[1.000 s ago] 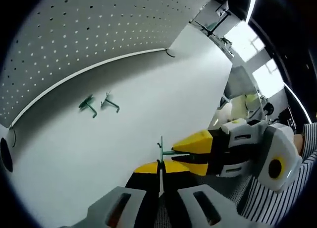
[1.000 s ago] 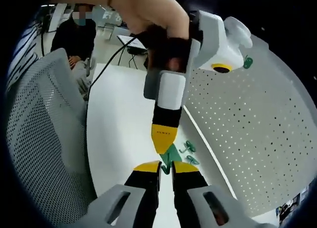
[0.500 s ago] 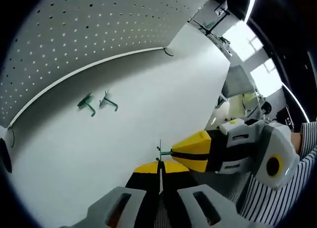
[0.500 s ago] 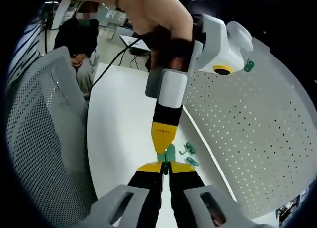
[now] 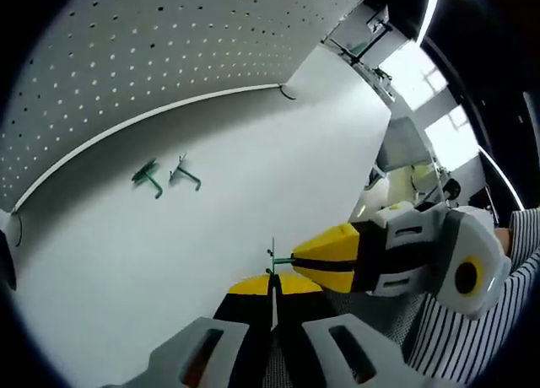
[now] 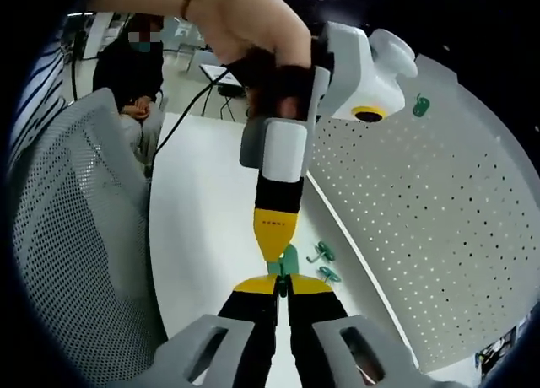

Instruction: Insert the hook assembly into the mounting plate slot until the hook locks in place.

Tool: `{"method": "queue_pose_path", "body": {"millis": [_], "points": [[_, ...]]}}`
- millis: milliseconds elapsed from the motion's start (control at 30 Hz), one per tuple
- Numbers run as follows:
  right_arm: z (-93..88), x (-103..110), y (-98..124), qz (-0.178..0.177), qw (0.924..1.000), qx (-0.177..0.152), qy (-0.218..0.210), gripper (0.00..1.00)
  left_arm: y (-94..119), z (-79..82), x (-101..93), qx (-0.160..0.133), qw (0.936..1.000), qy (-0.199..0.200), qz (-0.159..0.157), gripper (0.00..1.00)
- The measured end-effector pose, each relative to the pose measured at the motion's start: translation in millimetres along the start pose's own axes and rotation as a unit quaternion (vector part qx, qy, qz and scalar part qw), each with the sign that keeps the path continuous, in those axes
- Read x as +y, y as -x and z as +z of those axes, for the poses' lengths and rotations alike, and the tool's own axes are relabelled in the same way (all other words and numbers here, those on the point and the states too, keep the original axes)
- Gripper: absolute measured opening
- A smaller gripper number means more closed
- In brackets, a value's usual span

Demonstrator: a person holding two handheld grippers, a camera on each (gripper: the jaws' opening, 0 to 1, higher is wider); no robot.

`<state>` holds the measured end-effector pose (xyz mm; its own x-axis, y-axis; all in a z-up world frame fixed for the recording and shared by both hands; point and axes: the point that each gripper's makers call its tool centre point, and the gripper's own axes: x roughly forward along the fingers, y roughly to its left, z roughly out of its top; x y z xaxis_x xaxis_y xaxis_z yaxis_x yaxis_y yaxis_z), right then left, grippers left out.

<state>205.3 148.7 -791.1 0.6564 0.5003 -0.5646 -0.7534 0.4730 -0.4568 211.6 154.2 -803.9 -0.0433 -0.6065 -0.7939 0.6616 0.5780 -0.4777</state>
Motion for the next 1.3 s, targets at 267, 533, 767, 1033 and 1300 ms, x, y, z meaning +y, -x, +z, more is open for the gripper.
{"method": "queue_pose_path", "body": {"millis": [267,533,767,1033,1300], "points": [[0.8,-4,0,0.002,1.0000,0.002,-0.005,0.01,3,3.4,-0.6,-0.033,0.9995,-0.004,-0.001,0.01],[3.3,-1,0,0.007,0.9996,0.002,-0.027,0.01,6,5.2,1.5,-0.063,0.9970,-0.045,0.010,0.04],[7.2,3,-1,0.017,0.9996,0.000,-0.023,0.01,16,4.9,13.1,-0.093,0.9943,-0.044,0.028,0.16],[13.7,8,-3,0.027,0.9996,-0.003,-0.006,0.01,30,6.0,21.7,-0.134,0.9907,-0.010,0.021,0.22],[11.3,8,-5,0.030,0.9995,0.003,-0.010,0.01,39,7.5,25.2,-0.156,0.9876,0.002,0.016,0.27]]}}
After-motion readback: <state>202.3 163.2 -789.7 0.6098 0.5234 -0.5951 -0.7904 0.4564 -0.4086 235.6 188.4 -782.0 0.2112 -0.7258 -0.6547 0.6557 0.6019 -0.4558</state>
